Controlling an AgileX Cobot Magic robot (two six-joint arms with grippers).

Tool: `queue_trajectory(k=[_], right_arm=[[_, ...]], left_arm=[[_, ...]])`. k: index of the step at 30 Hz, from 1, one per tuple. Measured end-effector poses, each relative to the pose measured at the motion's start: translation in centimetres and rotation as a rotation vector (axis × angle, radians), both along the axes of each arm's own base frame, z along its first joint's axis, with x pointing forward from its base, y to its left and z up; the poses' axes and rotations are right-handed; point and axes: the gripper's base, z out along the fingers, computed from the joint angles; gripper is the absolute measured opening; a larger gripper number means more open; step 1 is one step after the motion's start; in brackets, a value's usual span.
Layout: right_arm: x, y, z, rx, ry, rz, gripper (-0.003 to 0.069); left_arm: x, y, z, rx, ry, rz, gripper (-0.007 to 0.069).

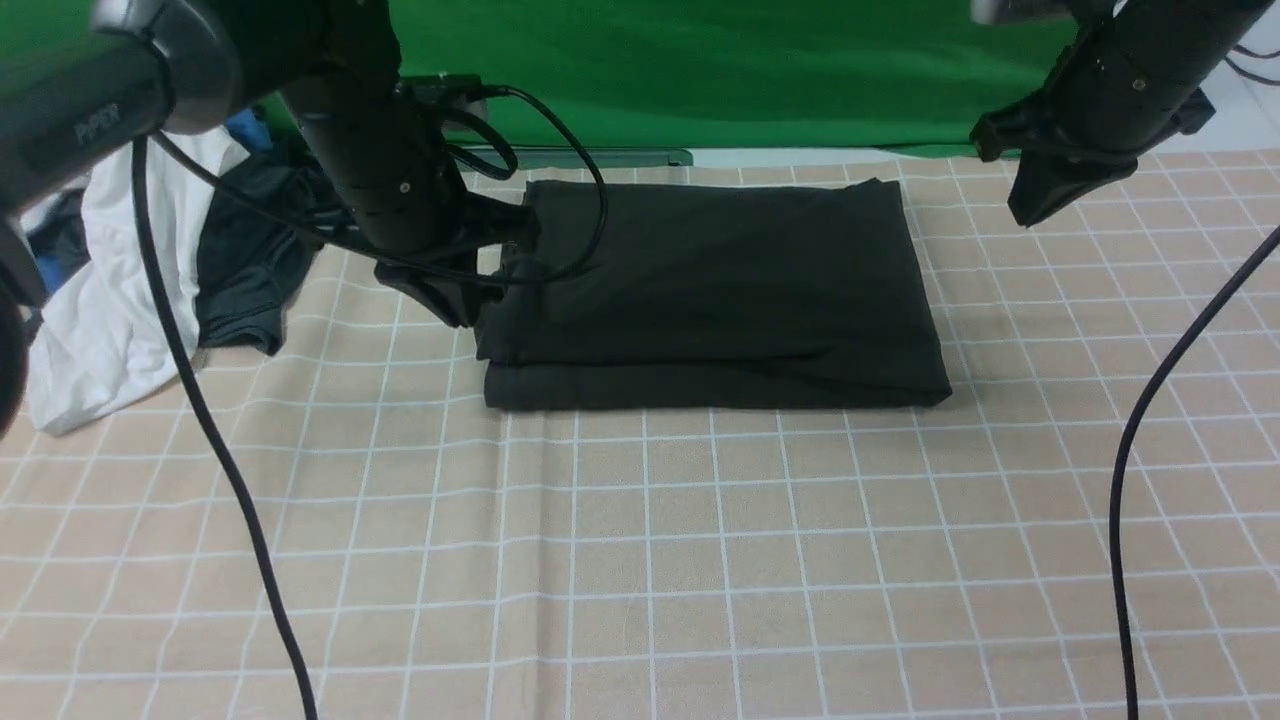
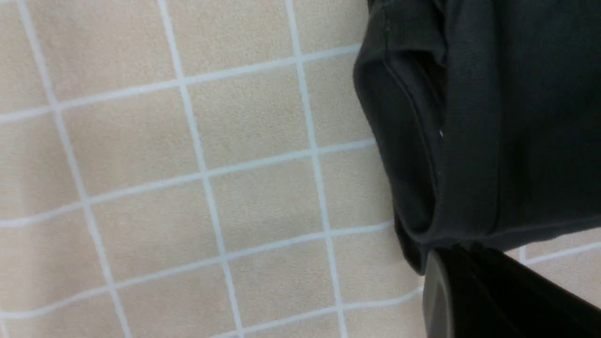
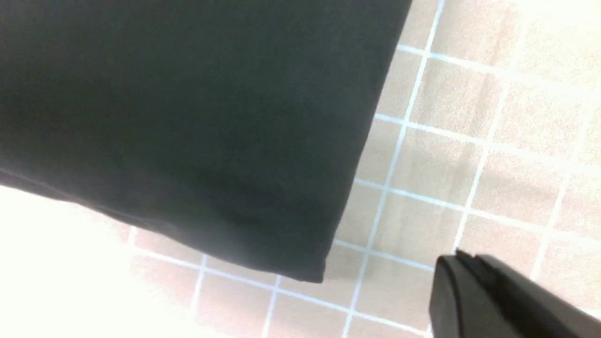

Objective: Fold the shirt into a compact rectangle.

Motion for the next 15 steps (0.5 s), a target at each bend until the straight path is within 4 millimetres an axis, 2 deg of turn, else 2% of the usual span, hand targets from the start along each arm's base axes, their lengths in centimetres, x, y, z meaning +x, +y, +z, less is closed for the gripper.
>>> queue_trajectory(k=[3,5,6,8,10,13,15], right_arm=[[0.0,0.2,-0.1,0.023,0.008,0.0,0.0168],[0.0,0.3,-0.3,0.037,0.014,0.0,0.0234],[0.2,0.4,-0.6,0.04,0.023,0.0,0.0311],[0.5,0.4,-1.5,0.038,0.043,0.0,0.0398],[0.9,0.5,-2.7,0.039,0.071,-0.001,0.0465],[1.4,0.8,-4.8,0.064,0.119,-0.005,0.0524],[1.7,1.0,-6.1,0.086,0.15,-0.009,0.0536]], left_arm=[[0.0,-0.4,-0.2,-0.044,0.016,-0.003,0.0049],[0.1,-0.6,-0.5,-0.058,0.022,0.001,0.0097],[0.2,-0.6,-1.0,-0.059,0.026,0.003,0.0154],[0.5,-0.7,-1.8,-0.057,0.037,0.005,0.0248],[0.8,-0.8,-3.2,-0.055,0.063,0.009,0.0378],[1.2,-1.0,-5.1,-0.066,0.086,0.016,0.0531],[1.4,-1.2,-6.1,-0.082,0.105,0.006,0.0602]])
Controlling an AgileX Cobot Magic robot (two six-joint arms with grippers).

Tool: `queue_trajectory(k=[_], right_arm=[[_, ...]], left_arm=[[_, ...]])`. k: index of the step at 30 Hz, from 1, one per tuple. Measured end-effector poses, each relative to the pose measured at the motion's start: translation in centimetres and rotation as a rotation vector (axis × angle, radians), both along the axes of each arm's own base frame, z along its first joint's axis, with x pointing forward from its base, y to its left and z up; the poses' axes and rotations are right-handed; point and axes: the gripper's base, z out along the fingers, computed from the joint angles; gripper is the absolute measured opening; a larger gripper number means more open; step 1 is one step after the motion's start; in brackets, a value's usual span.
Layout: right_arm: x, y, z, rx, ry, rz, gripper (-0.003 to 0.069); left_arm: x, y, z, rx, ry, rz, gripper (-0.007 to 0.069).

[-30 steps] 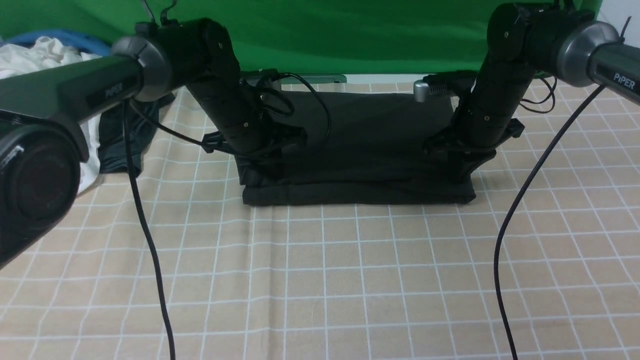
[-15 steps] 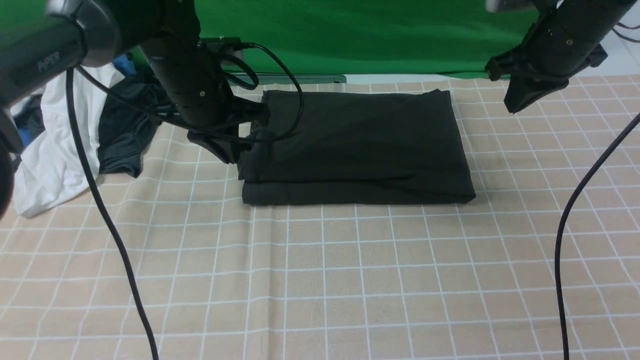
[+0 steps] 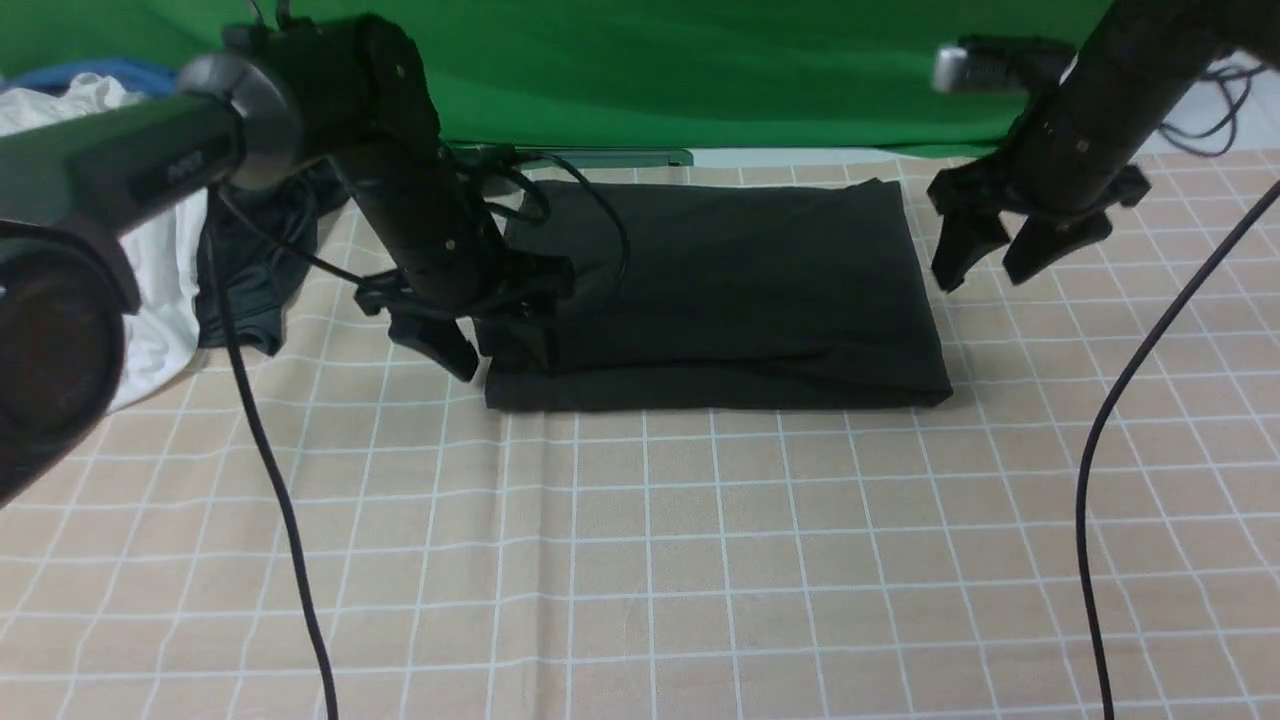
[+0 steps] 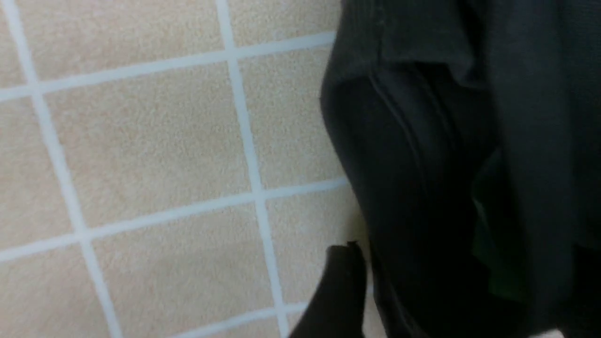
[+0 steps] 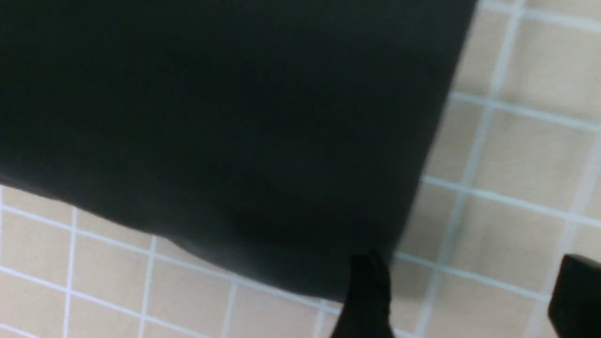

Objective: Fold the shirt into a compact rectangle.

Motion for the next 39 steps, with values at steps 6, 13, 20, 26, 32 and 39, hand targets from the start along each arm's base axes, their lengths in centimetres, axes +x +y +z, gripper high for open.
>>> queue_trajectory(k=[6,13,20,26,32,39], right_arm=[[0.7,0.5,-3.7,0.043,0.087,-0.011,0.0542],[0.8,1.4,-5.8,0.064,0.132,0.014,0.0482],[0.6,2.6,-5.8,0.043,0.098,0.12,0.0112],[-1.2,2.3,-4.1,0.0,0.101,0.113,0.0113],[-7.1,1.7,-1.9,0.003,0.174,0.107,0.0113],[-13.0,1.4,-3.1,-0.015,0.264,0.098,0.0118]], left_arm=[[0.1,-0.4,-0.8,-0.042,0.02,-0.005,0.0563],[0.1,-0.6,-0.8,-0.07,0.024,-0.016,0.0123],[-0.2,-0.5,1.1,-0.073,-0.001,-0.041,0.0035],[-1.6,-0.3,4.9,-0.075,-0.028,-0.055,0.0035],[-6.9,-0.6,6.2,-0.065,0.034,-0.034,0.0035],[-14.2,-1.8,5.2,-0.048,0.031,-0.038,0.0037]])
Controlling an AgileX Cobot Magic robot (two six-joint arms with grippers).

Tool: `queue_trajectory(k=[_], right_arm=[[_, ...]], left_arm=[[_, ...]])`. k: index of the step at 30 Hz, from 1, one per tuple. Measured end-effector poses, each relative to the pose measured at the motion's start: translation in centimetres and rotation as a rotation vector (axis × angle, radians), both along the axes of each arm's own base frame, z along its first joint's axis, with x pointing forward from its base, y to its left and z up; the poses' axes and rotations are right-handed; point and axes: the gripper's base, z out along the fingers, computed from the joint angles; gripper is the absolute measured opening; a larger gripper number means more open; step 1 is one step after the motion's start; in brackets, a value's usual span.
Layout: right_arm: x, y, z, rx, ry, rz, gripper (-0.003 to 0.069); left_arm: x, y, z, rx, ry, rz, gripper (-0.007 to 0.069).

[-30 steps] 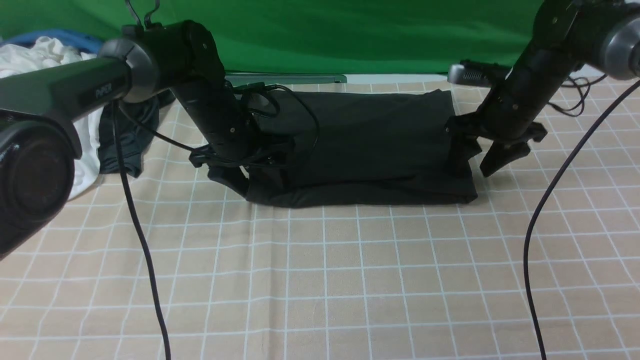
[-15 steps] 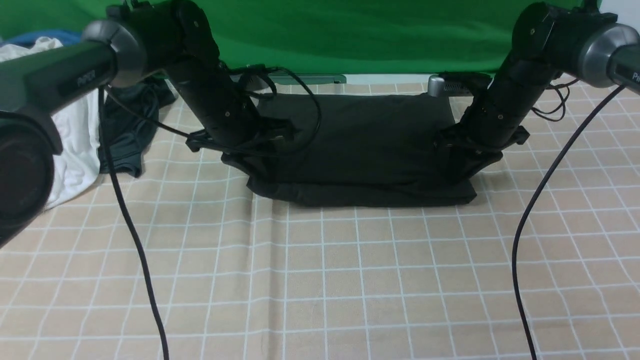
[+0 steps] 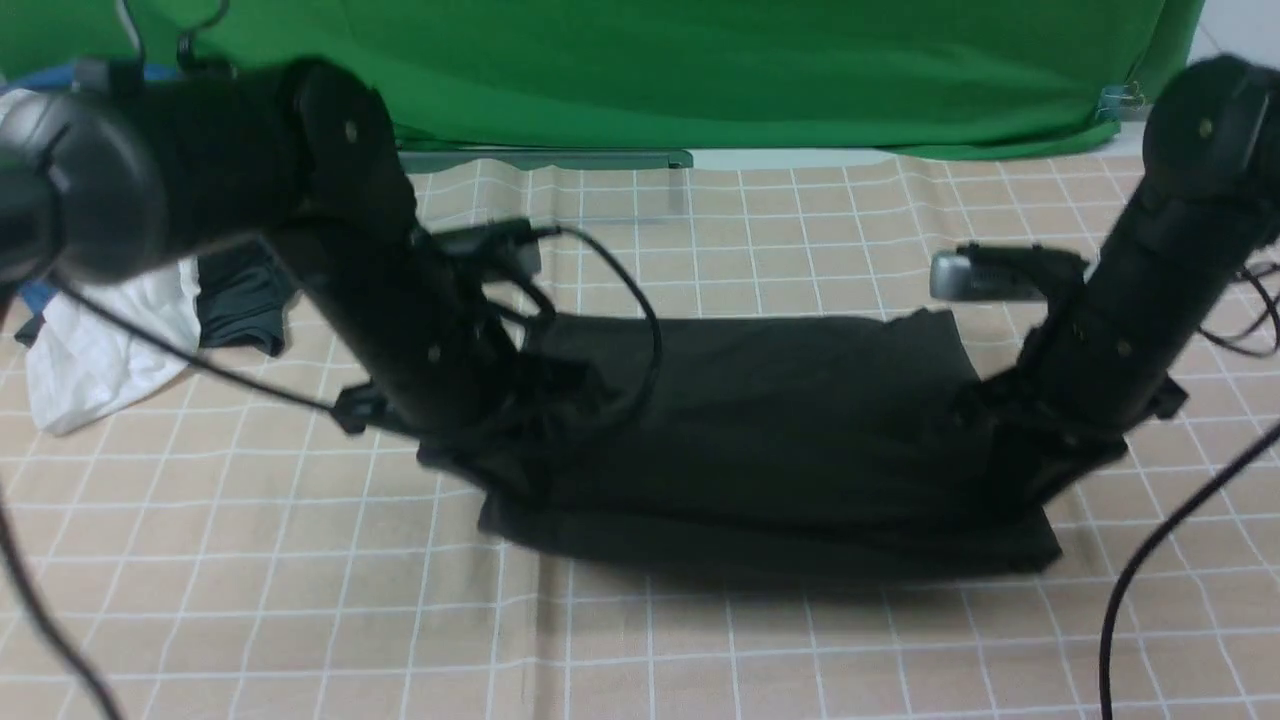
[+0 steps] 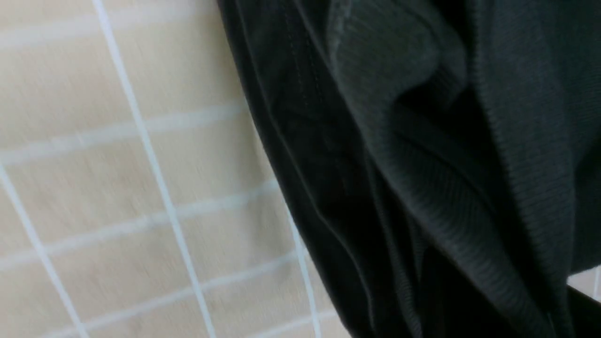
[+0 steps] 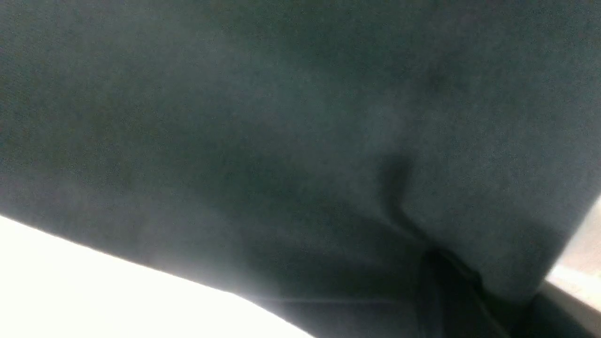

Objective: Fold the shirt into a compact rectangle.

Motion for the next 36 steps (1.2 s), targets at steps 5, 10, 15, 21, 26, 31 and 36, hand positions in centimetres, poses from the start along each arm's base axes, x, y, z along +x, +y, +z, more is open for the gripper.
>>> queue_trajectory(k=[5,10,15,21,26,31,36], right_arm=[[-0.5,0.0,-0.9,-0.033,-0.01,0.008,0.0239],[-0.6,-0.1,0.1,-0.045,0.01,0.039,0.0281],[-2.1,-0.4,5.9,-0.013,-0.161,0.048,0.0053],[-7.6,-1.6,16.7,0.067,-0.642,-0.005,0.0036],[-15.9,-3.6,23.2,0.15,-1.12,-0.062,0.0036],[-23.3,-5.6,23.4,0.206,-1.523,-0.13,0.0036],[-28.4,-7.1,19.0,0.193,-1.811,-0.158,0.0036]], left_arm=[[-0.8,0.5,-1.0,0.052,-0.017,-0.009,0.0094],[-0.9,0.9,-1.1,0.089,-0.014,-0.043,0.0286],[-1.5,1.5,0.2,0.131,0.019,-0.104,0.0363],[-3.6,2.7,5.5,0.109,-0.149,-0.106,0.0076],[-8.2,4.5,12.9,-0.018,-0.447,-0.043,0.0017],[-14.6,7.2,16.9,-0.128,-0.723,-0.001,0.0019],[-20.2,9.7,16.3,-0.211,-0.937,0.044,0.0019]])
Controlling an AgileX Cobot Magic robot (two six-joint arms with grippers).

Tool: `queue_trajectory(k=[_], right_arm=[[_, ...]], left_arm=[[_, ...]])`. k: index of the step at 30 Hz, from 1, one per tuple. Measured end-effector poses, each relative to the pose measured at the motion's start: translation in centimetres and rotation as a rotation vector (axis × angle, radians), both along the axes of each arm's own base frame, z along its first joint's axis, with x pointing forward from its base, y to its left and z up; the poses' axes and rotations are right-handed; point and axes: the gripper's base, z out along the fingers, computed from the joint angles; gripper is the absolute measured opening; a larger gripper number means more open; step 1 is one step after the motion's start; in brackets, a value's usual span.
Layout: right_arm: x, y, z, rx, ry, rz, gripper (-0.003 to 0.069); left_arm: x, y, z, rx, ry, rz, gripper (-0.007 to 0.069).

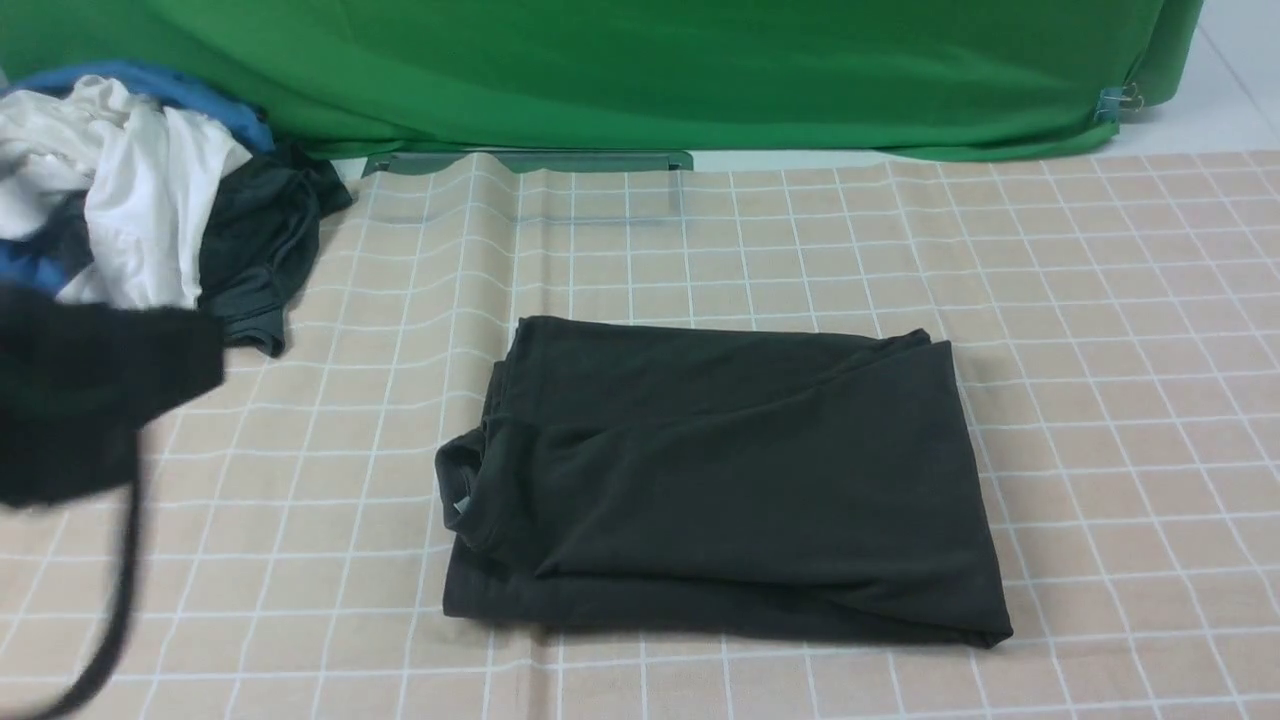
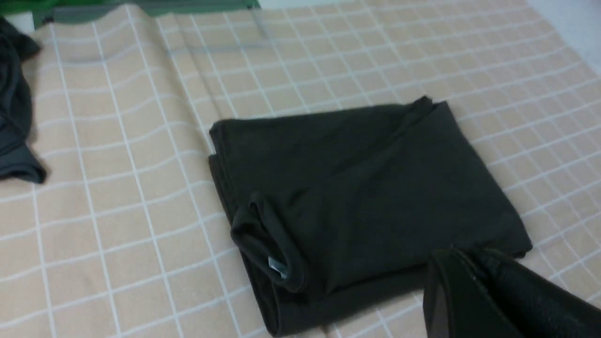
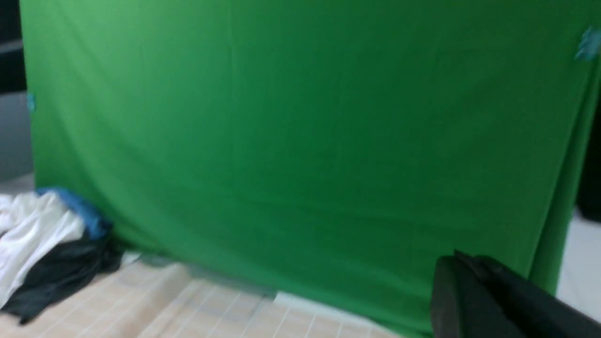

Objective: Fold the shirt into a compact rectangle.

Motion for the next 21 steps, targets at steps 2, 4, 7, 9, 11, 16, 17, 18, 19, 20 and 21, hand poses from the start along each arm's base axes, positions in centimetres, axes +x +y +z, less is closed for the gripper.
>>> queue_trajectory(k=[2,4,7,9,11,16,17,18,19,20,21], right_arm=[[-1.0,-0.4,-1.9,0.013,-0.069,-0.017,0.0038],[-1.7,-0.6,-3.1,0.028,-0.12,-0.028,0.0046],[-2.1,-0.8,-4.6,0.046,-0.174,-0.043,0.0076],[-2.1,-0.9,-5.0,0.048,-0.188,-0.049,0.0108],[-2.1,-0.9,-5.0,0.05,-0.194,-0.051,0.0145],[-2.1,-0.9,-5.0,0.054,-0.204,-0.054,0.023],[-2.1,-0.9,-5.0,0.054,-0.204,-0.054,0.0239],[-2.1,-0.9,-5.0,0.054,-0.204,-0.054,0.0246],[-2.1,-0.9,-5.0,0.054,-0.205,-0.054,0.0249],[-2.1,-0.9,-5.0,0.054,-0.205,-0.054,0.0251],[-2.1,-0.9,-5.0,0.054,-0.205,-0.054,0.0251]], left_arm=[[-1.5,0.7,-1.0,-0.027,-0.062,0.01,0.0019],[-2.5,1.2,-1.8,-0.047,-0.12,0.022,0.0019],[-3.1,1.7,-3.5,-0.07,-0.184,0.043,0.0019],[-3.1,1.8,-4.2,-0.087,-0.22,0.055,0.0019],[-3.0,1.8,-4.7,-0.092,-0.235,0.061,0.0019],[-2.8,1.8,-4.8,-0.102,-0.258,0.069,0.0019],[-2.8,1.8,-4.8,-0.103,-0.259,0.069,0.0019],[-2.8,1.8,-4.8,-0.104,-0.261,0.07,0.0019],[-2.8,1.8,-4.8,-0.104,-0.262,0.07,0.0019],[-2.8,1.8,-4.8,-0.104,-0.262,0.07,0.0019],[-2.8,1.8,-4.8,-0.104,-0.262,0.07,0.0019]])
